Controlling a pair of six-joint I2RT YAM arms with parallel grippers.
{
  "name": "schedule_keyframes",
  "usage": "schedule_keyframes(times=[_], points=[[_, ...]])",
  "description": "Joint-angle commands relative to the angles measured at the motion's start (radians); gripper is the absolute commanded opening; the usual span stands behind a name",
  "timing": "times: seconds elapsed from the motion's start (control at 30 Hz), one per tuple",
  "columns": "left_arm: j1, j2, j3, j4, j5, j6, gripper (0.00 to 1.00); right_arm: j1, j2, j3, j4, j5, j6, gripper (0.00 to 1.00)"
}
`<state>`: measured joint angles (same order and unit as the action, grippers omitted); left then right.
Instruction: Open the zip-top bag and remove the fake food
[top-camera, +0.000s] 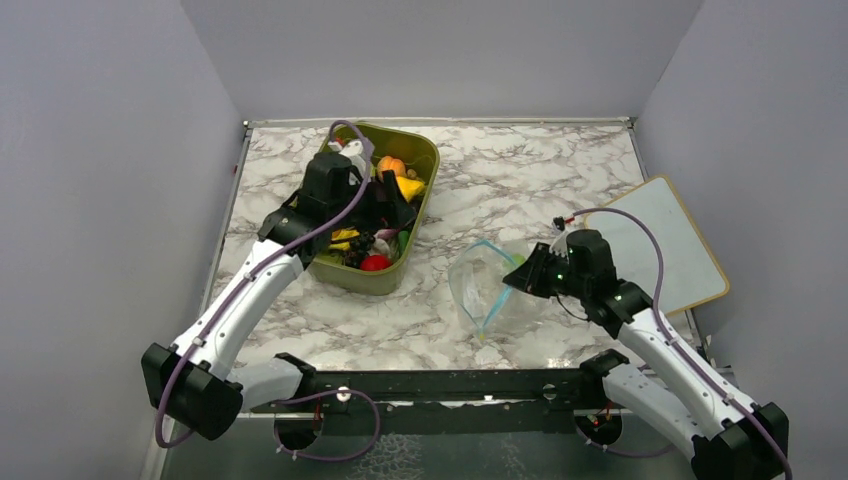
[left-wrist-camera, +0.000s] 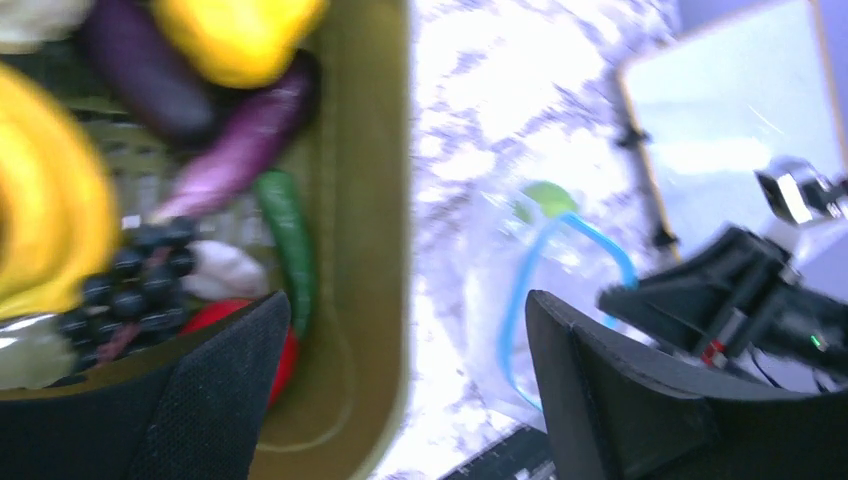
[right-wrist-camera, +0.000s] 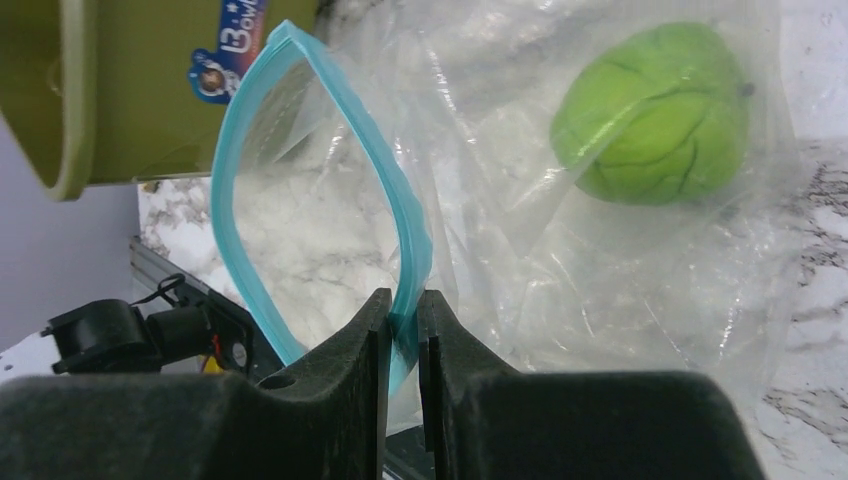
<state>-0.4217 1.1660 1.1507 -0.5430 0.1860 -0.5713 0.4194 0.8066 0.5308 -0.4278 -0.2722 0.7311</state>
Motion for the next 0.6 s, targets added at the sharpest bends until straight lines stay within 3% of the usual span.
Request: schedule_keyframes(times=[0.0,0.23,0.43,0.57], points=[[-0.148,0.041,0.021,0.113,0.169,0.014,0.85,-0.001,-0.051,0.058,0.022,-0.051,-0.012,0.15],[-0.386,0.146,0.032,0.233,0.106,-0.05,0.72,-0.001,-0.101,0.101,0.04,-0.094,-0.063,0.15],[-0.463,0.289,0.074,0.271,0.033,-0.144,0.51,-0.001,-0.099,0.139,0.007,-0.124,-0.099,0.15],[-0.495,0.377,0.095,0.284,0.05,-0.144,0.49,-0.001,-0.106,0.134,0.007,-0.147,-0.099,0.15]])
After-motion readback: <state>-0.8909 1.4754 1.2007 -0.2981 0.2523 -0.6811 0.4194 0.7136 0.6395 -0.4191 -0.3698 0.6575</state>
